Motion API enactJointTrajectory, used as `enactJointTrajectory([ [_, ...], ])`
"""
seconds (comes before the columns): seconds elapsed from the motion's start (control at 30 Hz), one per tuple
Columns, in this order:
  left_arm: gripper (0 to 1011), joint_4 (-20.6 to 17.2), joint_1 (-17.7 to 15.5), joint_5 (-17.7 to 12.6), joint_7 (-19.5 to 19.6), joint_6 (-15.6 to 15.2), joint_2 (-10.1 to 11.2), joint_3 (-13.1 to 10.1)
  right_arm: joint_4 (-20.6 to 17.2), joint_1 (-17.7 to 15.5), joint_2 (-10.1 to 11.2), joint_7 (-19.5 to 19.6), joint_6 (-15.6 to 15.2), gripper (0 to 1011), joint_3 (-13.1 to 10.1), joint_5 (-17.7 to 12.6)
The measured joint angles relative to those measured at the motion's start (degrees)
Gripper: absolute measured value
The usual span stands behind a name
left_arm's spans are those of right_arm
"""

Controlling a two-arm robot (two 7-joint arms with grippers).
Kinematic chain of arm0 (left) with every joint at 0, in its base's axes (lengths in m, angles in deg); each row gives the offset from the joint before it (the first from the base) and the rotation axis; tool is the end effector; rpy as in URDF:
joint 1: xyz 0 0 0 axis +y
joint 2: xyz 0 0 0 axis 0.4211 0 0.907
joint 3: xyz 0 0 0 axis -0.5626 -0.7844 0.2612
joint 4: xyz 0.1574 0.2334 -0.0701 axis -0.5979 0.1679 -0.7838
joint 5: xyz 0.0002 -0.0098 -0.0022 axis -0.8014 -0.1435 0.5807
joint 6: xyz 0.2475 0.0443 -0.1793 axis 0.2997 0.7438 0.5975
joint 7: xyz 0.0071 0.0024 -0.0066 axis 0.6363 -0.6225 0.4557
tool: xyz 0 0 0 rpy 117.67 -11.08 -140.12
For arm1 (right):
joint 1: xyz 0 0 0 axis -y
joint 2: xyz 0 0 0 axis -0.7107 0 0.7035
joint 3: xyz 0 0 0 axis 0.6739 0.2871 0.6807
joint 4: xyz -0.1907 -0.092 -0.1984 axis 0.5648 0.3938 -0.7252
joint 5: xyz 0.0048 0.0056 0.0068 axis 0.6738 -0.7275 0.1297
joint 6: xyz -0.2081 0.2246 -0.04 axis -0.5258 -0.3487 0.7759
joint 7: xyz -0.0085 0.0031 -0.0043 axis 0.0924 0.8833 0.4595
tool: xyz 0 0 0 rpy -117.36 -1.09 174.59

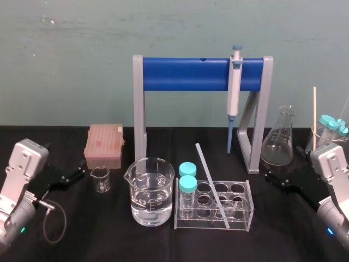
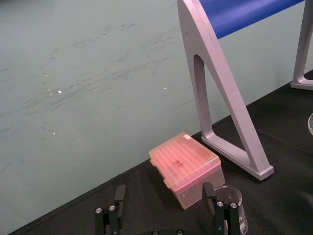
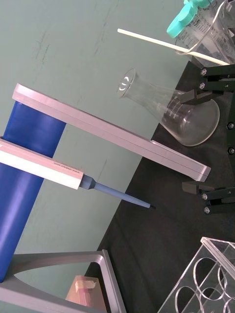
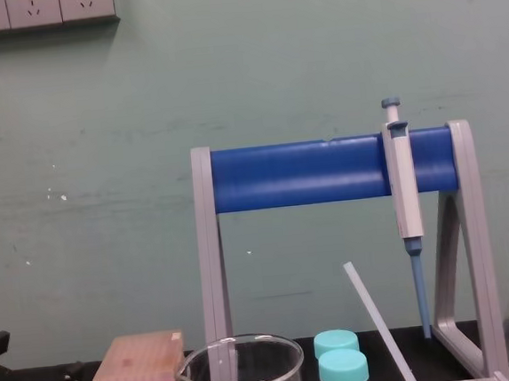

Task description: Pick up the stirring rod with one hand, then place it down.

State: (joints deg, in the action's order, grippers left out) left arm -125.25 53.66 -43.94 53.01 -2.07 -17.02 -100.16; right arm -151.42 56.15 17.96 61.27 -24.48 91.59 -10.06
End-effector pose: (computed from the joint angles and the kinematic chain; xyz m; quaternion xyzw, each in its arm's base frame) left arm 0.3581 0.0827 -0.3023 0.1414 -0.1324 0.5800 0.7913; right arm 0.3581 -0.0828 -0.3021 -0.1414 -0.1325 -0.5799 0.7913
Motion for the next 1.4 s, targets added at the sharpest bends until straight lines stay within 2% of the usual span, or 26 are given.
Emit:
enactJointTrajectory([
  [1.4,1000,0.00,0.00,0.00,0.00,0.00,0.00,0.00,0.00,-0.01,0.00,0.00,0.00,1003,0.00,0.00],
])
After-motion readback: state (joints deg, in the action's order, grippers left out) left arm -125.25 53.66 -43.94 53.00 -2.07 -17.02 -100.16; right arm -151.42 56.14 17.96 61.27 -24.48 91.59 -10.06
